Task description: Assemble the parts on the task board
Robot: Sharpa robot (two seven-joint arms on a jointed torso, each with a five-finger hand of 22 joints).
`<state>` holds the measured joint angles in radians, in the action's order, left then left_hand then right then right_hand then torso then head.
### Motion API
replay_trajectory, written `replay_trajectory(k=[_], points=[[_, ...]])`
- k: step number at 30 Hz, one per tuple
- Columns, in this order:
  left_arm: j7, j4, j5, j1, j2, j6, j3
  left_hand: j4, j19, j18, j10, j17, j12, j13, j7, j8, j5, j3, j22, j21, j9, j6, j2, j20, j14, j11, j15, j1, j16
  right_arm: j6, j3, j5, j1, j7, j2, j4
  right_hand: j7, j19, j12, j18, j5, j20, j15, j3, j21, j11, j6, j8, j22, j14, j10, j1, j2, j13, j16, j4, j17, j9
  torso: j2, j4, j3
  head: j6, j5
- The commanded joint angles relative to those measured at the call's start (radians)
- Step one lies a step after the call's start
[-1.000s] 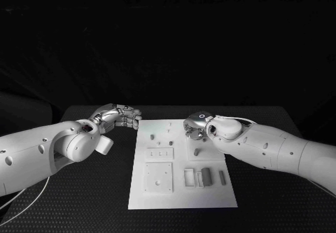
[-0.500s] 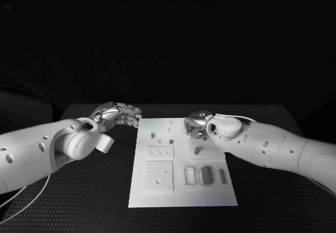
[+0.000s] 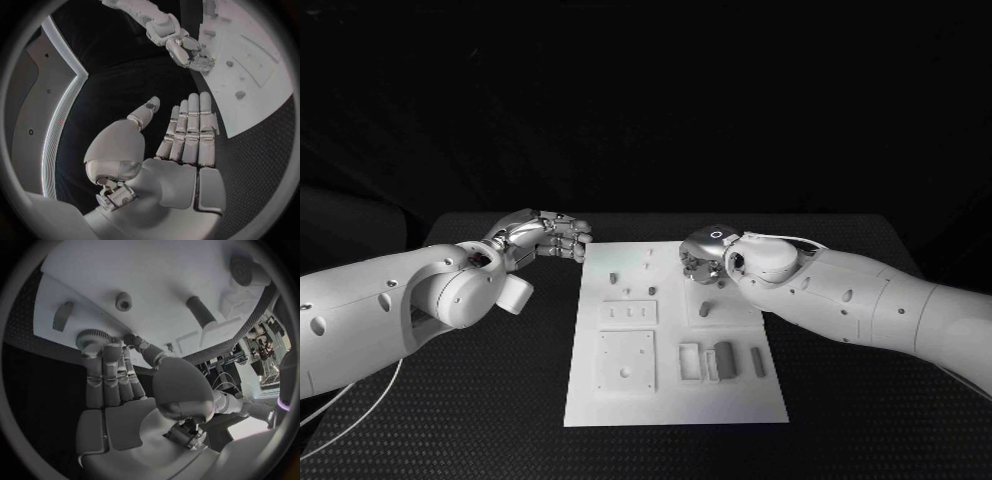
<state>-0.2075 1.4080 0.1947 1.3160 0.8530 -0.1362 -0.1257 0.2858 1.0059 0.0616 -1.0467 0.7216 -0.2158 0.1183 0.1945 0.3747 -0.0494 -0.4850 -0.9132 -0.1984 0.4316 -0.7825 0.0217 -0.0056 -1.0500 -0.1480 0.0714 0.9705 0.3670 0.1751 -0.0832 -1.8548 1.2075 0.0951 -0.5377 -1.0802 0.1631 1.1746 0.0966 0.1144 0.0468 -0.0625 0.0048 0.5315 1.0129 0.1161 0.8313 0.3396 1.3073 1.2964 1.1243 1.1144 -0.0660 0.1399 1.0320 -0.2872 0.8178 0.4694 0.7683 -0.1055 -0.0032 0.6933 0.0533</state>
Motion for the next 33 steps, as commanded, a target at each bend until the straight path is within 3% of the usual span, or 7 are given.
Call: replay_trajectory(k=[1, 16, 33], points=[[-0.004, 0.001, -0.004, 0.001, -0.001, 0.003, 0.001, 0.000, 0.002, 0.014, -0.004, 0.001, 0.004, -0.001, 0.003, -0.005, -0.001, 0.007, 0.001, 0.007, -0.002, 0.004, 0.000, -0.006, -0.003, -0.001, 0.004, -0.008, -0.004, -0.029, -0.003, -0.018, -0.005, -0.003, 0.003, 0.001, -0.005, -0.016, -0.002, 0.147, 0.002, -0.010, -0.004, -0.001, 0.007, -0.001, -0.002, -0.001, 0.020, -0.005, 0.008, 0.004, -0.008, 0.001, 0.004, -0.006, -0.002, -0.002, 0.001, -0.0002, -0.0001, -0.001, 0.000], [-0.003, -0.003, -0.004, 0.001, -0.005, 0.006, 0.001, 0.000, 0.002, 0.013, -0.004, 0.002, 0.006, -0.001, 0.003, -0.006, -0.001, 0.007, 0.001, 0.009, -0.002, 0.005, 0.001, -0.006, -0.003, -0.002, 0.005, -0.008, -0.006, 0.004, -0.003, -0.030, -0.005, -0.005, 0.015, 0.000, -0.015, -0.017, 0.007, 0.147, 0.002, -0.011, -0.012, 0.000, 0.011, -0.010, -0.025, -0.010, 0.019, -0.003, 0.036, 0.048, -0.027, 0.013, 0.009, -0.006, -0.006, -0.008, 0.003, -0.0006, -0.0004, -0.002, 0.003], [0.000, -0.005, -0.004, 0.001, -0.007, 0.010, 0.001, 0.000, 0.001, 0.011, -0.005, 0.003, 0.008, -0.001, 0.004, -0.006, -0.001, 0.007, 0.002, 0.010, -0.002, 0.005, 0.001, -0.007, -0.002, -0.002, 0.005, -0.010, -0.009, 0.063, -0.003, -0.021, -0.005, -0.017, 0.024, -0.009, -0.005, -0.011, 0.034, 0.147, 0.002, -0.010, -0.034, -0.008, 0.024, -0.034, 0.017, 0.016, 0.019, 0.004, 0.098, 0.045, 0.004, 0.048, 0.020, -0.005, -0.009, 0.001, 0.003, 0.0003, -0.0013, -0.002, 0.002]])
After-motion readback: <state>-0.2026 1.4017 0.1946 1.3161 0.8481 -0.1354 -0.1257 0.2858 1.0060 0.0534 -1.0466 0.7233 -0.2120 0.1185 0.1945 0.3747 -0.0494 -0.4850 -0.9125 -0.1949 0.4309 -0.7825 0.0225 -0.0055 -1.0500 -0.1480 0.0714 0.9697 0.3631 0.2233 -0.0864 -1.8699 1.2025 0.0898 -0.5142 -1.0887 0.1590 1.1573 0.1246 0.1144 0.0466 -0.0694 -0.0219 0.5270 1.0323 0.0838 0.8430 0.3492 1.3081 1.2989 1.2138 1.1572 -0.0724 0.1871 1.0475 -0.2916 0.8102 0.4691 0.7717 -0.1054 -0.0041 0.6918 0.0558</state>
